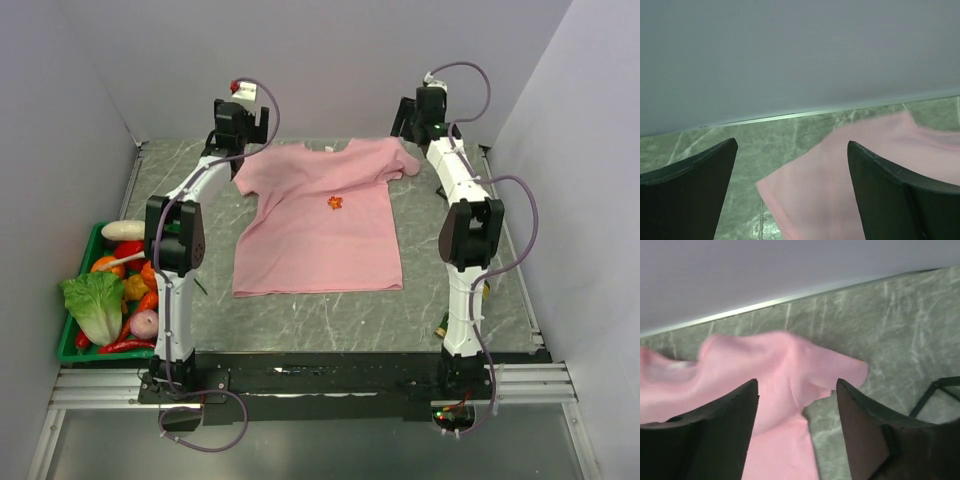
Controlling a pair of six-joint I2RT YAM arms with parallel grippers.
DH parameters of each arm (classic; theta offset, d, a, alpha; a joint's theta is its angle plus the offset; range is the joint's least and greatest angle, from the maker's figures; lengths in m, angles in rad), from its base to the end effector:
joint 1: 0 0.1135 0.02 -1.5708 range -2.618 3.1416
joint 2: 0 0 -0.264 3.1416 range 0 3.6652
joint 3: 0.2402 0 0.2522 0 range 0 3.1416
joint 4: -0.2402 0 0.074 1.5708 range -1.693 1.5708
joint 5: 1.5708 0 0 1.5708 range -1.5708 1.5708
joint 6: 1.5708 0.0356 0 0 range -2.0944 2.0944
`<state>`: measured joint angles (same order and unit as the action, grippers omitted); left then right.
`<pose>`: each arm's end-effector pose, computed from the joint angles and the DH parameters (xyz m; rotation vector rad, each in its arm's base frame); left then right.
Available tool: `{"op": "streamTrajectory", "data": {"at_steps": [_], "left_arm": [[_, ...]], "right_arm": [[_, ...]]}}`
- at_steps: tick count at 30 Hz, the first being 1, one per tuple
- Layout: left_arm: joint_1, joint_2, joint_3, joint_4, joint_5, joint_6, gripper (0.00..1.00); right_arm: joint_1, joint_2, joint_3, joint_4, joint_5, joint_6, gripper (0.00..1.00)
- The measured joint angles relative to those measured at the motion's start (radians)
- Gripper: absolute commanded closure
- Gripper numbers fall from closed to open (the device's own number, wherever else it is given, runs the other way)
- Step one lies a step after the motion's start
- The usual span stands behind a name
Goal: Pin the brooch onto the clothing
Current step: Flatten out the clothing with brooches at the center of the board.
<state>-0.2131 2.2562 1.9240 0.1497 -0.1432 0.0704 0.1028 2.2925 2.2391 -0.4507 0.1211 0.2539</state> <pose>0.5344 -0.1104 0.2749 0.1437 1.7455 0.0213 0.5356 0.0509 0.3057 0.2302 2.0593 0.0933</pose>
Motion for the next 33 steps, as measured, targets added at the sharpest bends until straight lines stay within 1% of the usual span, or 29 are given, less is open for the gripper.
{"op": "streamTrajectory", "data": {"at_steps": [3,5,6,8,11,14,17,21,25,27,31,33], "left_arm": [[0.003,-0.005,0.023,-0.034,-0.023,-0.002,0.03],[0.0,-0.031,0.0,-0.042,-0.027,-0.011,0.04],[-0.003,-0.053,-0.028,-0.044,-0.027,-0.017,0.03],[-0.016,-0.132,-0.121,-0.066,-0.02,-0.052,0.04],[-0.056,-0.267,-0.254,-0.101,0.032,-0.123,0.04],[-0.125,-0.398,-0.393,-0.099,0.09,-0.186,0.04],[-0.233,-0.502,-0.537,-0.108,0.124,-0.235,0.04],[-0.358,-0.55,-0.693,-0.112,0.186,-0.303,0.04],[-0.398,-0.598,-0.875,-0.109,0.217,-0.368,0.04],[-0.413,-0.623,-0.958,-0.108,0.222,-0.408,0.04],[-0.452,-0.666,-1.096,-0.053,0.233,-0.479,0.04],[-0.467,-0.677,-1.147,-0.017,0.238,-0.507,0.04]], "right_arm": [[-0.014,-0.023,-0.012,0.0,-0.047,-0.021,0.14],[-0.02,-0.071,-0.061,0.001,-0.084,-0.029,0.14],[-0.02,-0.116,-0.119,0.0,-0.109,-0.032,0.14],[-0.016,-0.215,-0.227,-0.012,-0.146,-0.035,0.15],[0.004,-0.375,-0.404,-0.015,-0.191,-0.034,0.18],[0.042,-0.533,-0.597,-0.011,-0.227,-0.02,0.19],[0.095,-0.647,-0.779,-0.023,-0.232,-0.005,0.22],[0.157,-0.717,-0.989,-0.044,-0.192,0.034,0.25],[0.167,-0.788,-1.209,-0.079,-0.165,0.077,0.27],[0.17,-0.816,-1.275,-0.098,-0.148,0.097,0.28],[0.176,-0.843,-1.345,-0.089,-0.132,0.122,0.3],[0.182,-0.839,-1.361,-0.081,-0.122,0.131,0.34]]}}
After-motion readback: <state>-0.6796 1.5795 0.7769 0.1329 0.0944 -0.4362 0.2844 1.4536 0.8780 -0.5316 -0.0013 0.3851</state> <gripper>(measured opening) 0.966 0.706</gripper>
